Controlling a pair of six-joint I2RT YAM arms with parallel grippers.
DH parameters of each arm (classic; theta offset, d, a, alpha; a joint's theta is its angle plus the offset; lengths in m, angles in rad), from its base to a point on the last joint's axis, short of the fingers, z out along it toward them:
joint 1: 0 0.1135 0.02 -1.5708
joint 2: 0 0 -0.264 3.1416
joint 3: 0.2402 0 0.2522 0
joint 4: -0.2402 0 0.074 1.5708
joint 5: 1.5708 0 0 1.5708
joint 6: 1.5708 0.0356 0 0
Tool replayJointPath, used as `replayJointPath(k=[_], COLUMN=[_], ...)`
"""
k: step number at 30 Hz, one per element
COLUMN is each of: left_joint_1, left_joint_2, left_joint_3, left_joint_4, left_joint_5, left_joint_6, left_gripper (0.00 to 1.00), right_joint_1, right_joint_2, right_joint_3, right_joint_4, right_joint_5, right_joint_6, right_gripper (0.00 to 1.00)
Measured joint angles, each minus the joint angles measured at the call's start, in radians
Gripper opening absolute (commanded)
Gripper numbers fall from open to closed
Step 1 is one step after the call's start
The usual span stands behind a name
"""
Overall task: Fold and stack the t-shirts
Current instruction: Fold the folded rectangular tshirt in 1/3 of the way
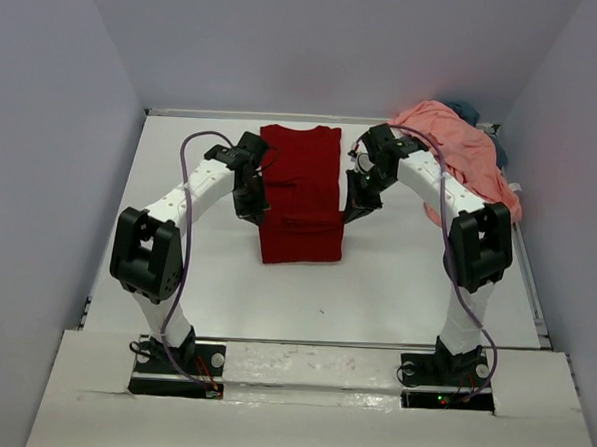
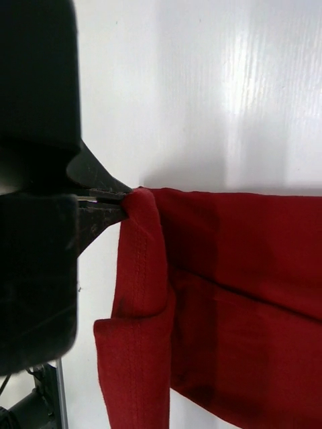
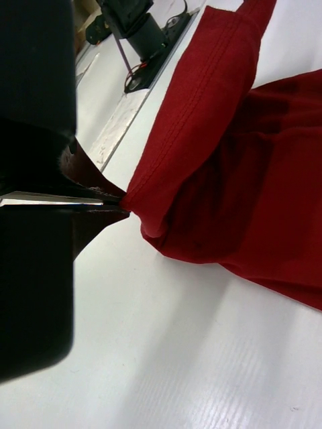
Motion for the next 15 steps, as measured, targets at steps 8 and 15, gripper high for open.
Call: replayJointPath(k=[8, 15], left_joint_1=[0.027, 0.052], left_joint_2=[0.074, 0.134], left_joint_3=[0.101, 0.172], left_joint_4=[-0.027, -0.047], left_joint_5=[0.000, 0.000], left_joint_6=[0.038, 0.073], left_gripper=[0.00, 0.00], right_joint_1=[-0.014, -0.023], right_joint_2=[0.045, 0.097], right_joint_3=[0.070, 0.139], right_joint_4=[-0.022, -0.029], right_joint_5=[-0.002, -0.004], right_joint_6=[0.000, 0.001], right_gripper=[0.00, 0.00])
